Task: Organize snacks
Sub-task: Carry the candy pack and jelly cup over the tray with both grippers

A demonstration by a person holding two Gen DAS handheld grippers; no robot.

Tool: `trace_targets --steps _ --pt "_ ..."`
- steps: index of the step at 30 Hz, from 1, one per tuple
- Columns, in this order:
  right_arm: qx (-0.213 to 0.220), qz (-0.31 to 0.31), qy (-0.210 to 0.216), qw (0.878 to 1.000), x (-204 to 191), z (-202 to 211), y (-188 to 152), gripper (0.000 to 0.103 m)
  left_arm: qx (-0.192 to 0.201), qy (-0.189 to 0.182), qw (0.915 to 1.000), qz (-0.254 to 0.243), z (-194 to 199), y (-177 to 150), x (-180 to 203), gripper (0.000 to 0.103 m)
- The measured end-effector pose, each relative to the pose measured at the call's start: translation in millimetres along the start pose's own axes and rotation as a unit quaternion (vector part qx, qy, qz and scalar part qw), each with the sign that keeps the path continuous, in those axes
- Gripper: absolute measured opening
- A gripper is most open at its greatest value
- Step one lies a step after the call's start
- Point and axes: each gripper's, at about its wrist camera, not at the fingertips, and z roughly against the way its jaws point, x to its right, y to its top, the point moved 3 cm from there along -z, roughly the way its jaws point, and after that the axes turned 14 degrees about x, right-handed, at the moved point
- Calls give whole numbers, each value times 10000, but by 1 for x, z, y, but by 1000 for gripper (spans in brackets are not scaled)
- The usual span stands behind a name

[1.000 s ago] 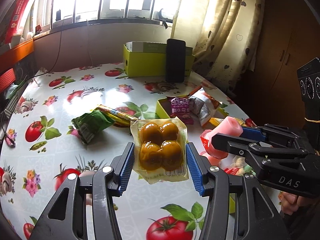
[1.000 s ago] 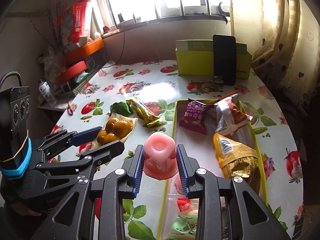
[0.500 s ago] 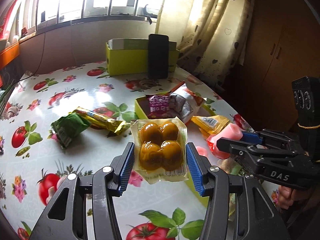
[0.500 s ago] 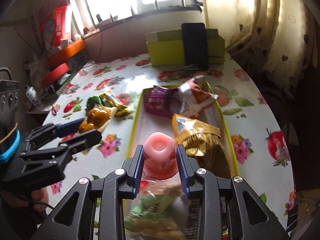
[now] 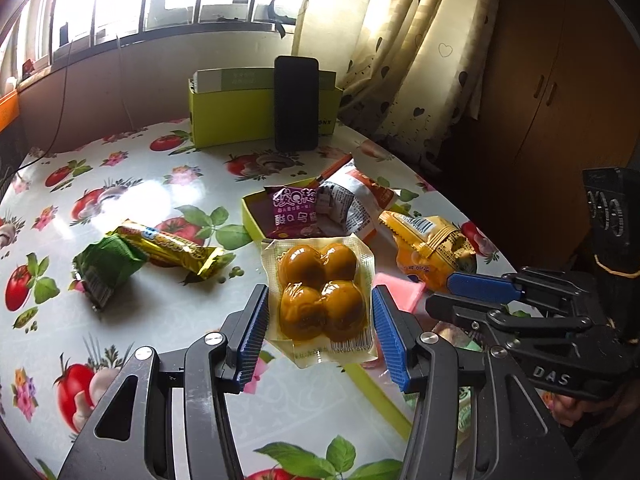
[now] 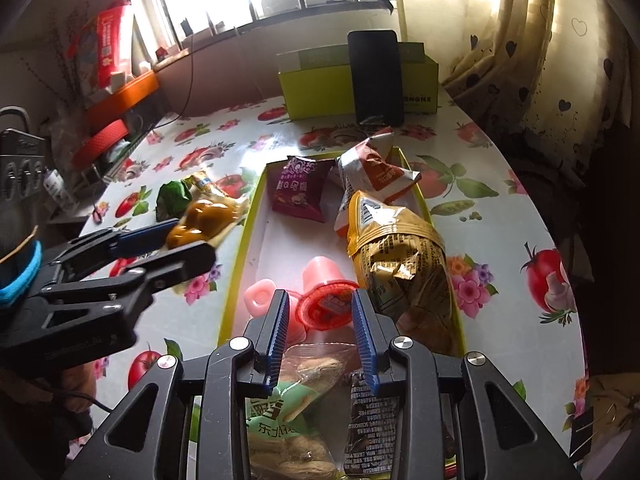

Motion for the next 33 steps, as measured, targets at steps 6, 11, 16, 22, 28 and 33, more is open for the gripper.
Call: trace_targets --steps 6,11,16,22,28,33 --pt "186 6 25 9998 1 10 7 31 -94 -38 9999 28 -16 -1 1 53" --pt "269 -2 38 9996 1 12 11 31 -145 -55 9999 -29 -29 0 6 54" --pt "277 2 45 9996 2 12 12 31 -163 -99 9998 -23 -41 2 9 56" --pt "285 15 7 9996 3 10 15 31 -197 -182 9995 159 -46 1 4 58" --pt "311 24 8 9995 2 11 17 31 -94 -170 9996 189 -38 4 0 58" --pt "327 78 26 9994 -4 13 18 31 24 -67 9998 187 -26 6 -3 58"
